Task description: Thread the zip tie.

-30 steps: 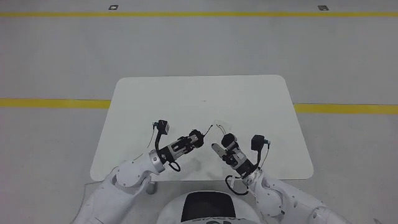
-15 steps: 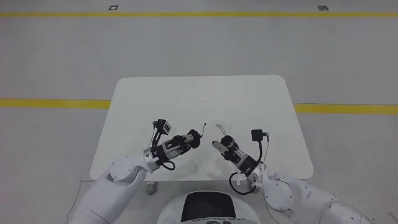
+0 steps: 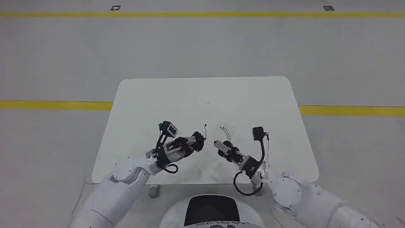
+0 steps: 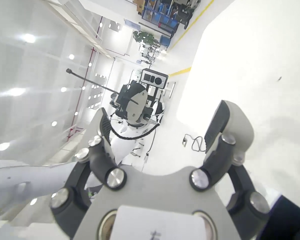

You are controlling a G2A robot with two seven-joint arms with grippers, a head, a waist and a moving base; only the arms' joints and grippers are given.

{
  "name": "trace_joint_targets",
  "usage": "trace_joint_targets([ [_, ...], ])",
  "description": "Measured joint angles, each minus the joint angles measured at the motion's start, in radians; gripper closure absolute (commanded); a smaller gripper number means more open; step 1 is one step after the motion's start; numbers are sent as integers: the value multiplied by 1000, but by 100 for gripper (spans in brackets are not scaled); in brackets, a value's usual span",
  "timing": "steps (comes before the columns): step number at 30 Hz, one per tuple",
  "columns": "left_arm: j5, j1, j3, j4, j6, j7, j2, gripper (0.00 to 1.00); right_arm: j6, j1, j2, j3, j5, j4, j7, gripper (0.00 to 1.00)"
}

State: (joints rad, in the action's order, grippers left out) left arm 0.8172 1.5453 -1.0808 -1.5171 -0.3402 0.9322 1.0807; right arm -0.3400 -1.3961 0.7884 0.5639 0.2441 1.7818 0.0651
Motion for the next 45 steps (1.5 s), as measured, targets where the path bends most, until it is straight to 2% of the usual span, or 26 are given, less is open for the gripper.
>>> trace_joint_targets([
  [5, 72, -31, 27, 40, 0, 73, 9, 100, 0, -65, 14, 147, 107, -15, -221, 0],
  [9, 92, -47, 43, 63, 0, 93, 14, 100, 0, -113, 44, 265, 198, -37, -395, 0],
  [12, 95, -54, 45, 74, 0, 97, 16, 100, 0, -148, 77, 357, 272, -61, -540, 0],
  [16, 101, -54, 37, 77, 0, 98, 18, 100, 0, -190, 135, 480, 368, -109, -751, 0],
  [22, 107, -47, 30, 72, 0, 101, 22, 100, 0, -221, 231, 594, 430, -193, -995, 0],
  [28, 111, -45, 32, 76, 0, 100, 29, 100, 0, -217, 318, 644, 408, -261, -1108, 0],
  [37, 112, -45, 32, 75, 1, 98, 30, 100, 2, -217, 320, 642, 413, -257, -1107, 0],
  [39, 113, -46, 39, 74, 11, 80, 32, 100, 9, -214, 322, 637, 455, -261, -1118, 0],
  [41, 142, -50, 53, 73, 8, 91, 37, 100, 13, -202, 326, 630, 501, -290, -1147, 0],
  [45, 158, -65, 66, 82, 0, 111, 51, 100, 40, -163, 336, 610, 671, -382, -1289, 0],
])
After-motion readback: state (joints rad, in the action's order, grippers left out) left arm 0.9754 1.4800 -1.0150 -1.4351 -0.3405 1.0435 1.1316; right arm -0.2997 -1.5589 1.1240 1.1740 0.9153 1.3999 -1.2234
